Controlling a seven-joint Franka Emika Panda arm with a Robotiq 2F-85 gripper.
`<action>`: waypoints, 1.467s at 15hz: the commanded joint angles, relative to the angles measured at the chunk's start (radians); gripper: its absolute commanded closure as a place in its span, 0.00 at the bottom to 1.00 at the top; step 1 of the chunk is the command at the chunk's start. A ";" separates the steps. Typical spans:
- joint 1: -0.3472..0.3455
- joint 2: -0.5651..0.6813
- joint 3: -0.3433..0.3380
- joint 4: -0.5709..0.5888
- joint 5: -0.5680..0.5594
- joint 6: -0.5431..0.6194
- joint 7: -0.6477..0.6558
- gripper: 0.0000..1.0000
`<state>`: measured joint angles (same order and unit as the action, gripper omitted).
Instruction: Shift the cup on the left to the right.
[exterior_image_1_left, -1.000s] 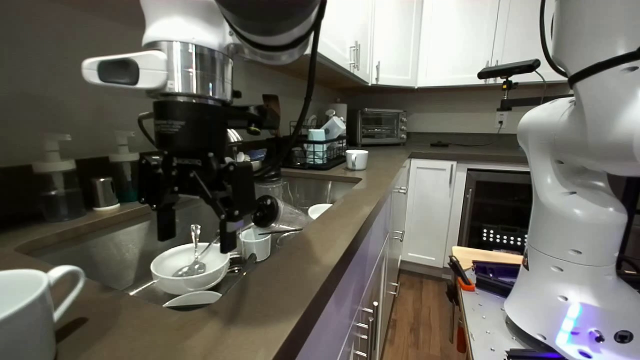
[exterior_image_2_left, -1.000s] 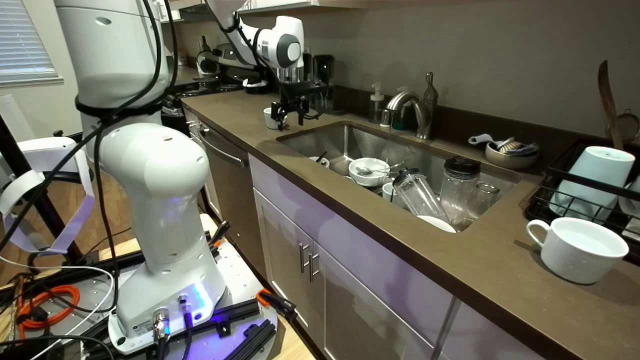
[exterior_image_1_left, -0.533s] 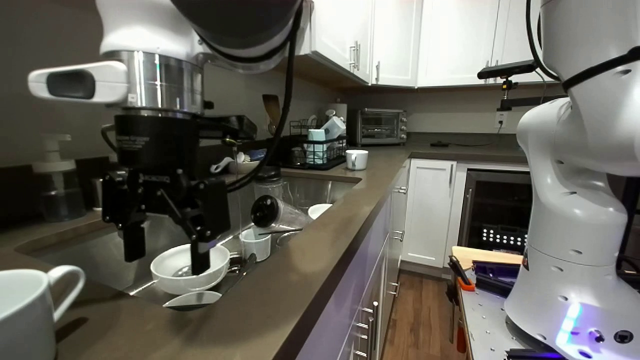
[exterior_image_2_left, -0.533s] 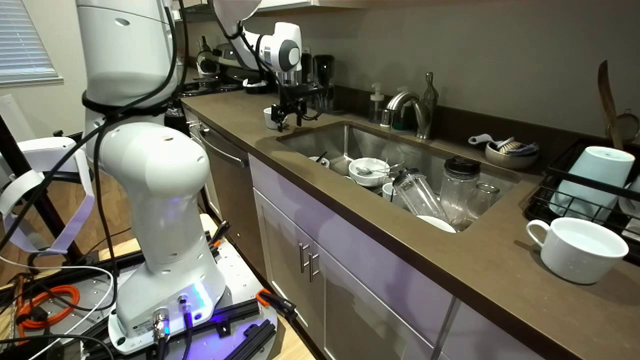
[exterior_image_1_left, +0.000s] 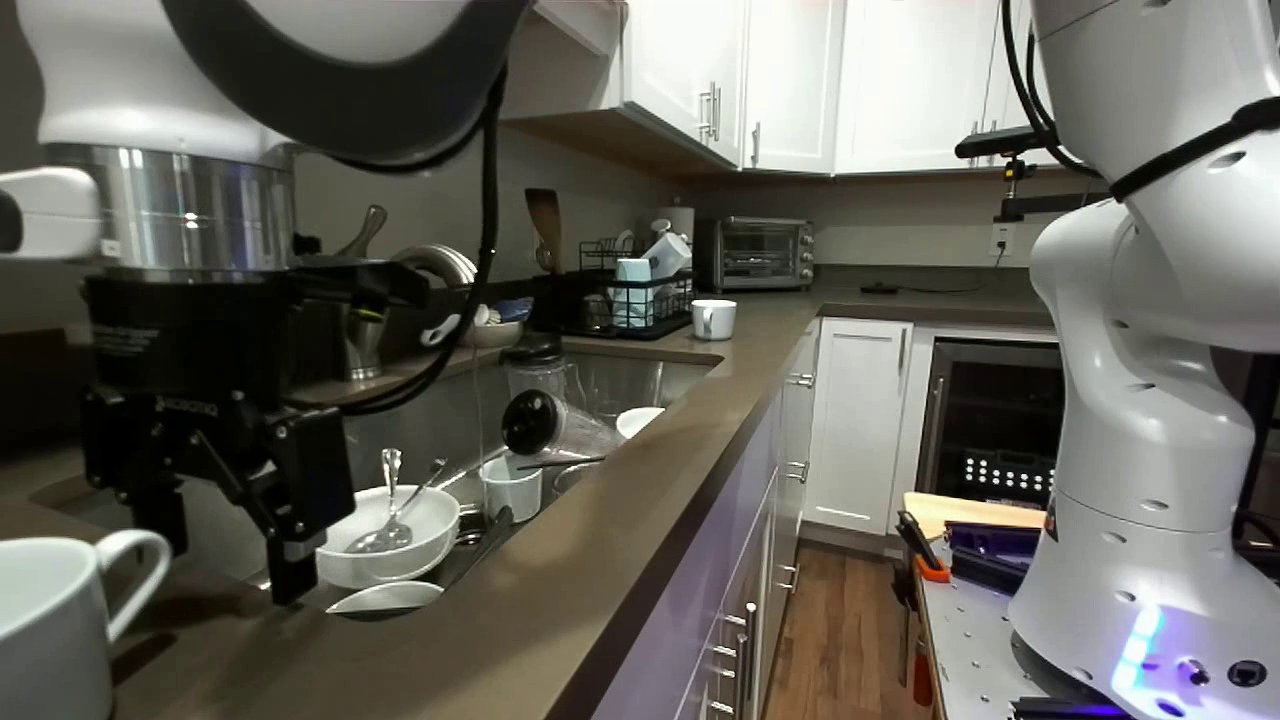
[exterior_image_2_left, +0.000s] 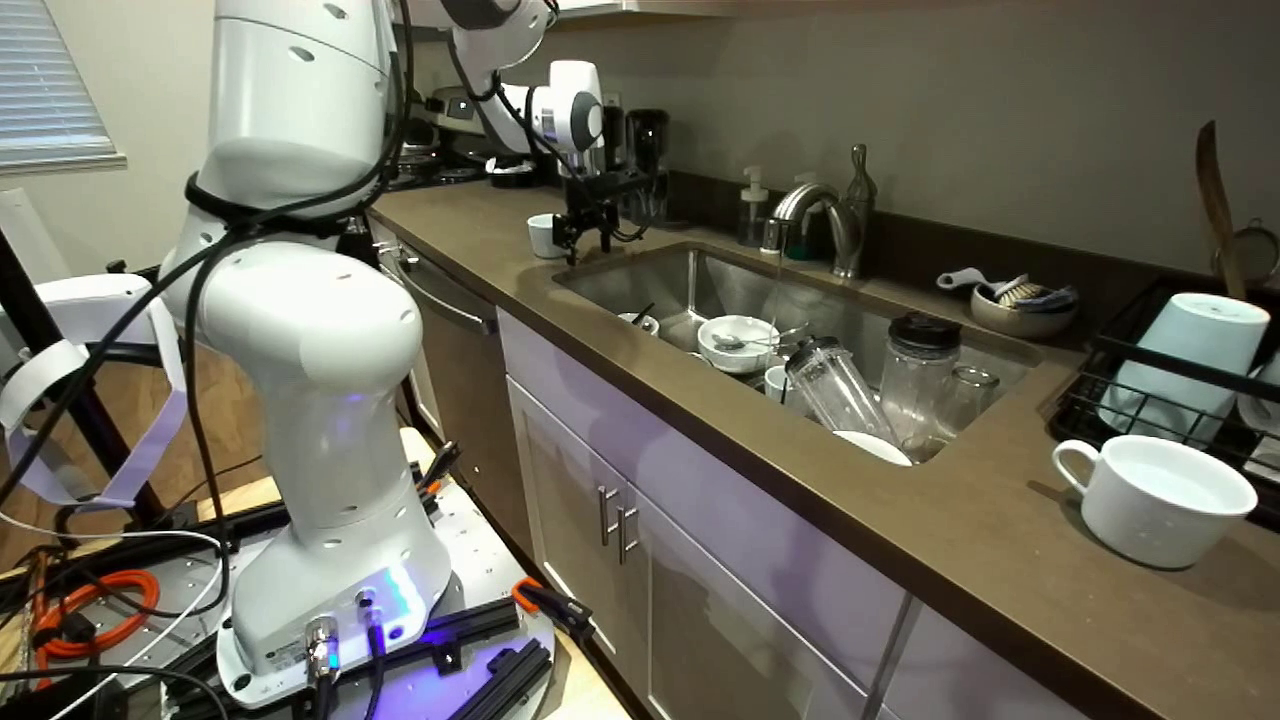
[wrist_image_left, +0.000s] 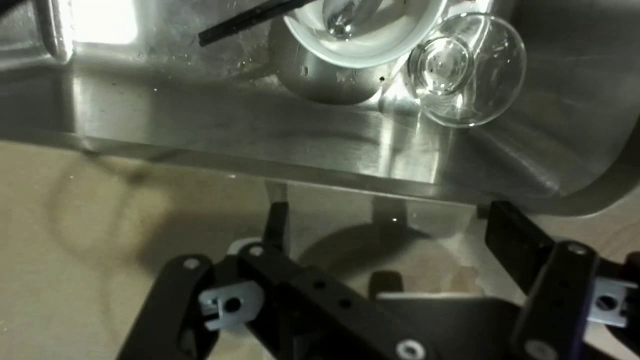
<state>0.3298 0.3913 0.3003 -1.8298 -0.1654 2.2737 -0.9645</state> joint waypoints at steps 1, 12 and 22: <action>0.023 0.044 0.011 0.098 -0.024 -0.088 0.045 0.00; 0.061 0.088 0.025 0.204 -0.018 -0.212 0.062 0.43; 0.060 0.093 0.027 0.242 -0.018 -0.229 0.055 0.46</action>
<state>0.3853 0.4718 0.3238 -1.6235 -0.1662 2.0781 -0.9316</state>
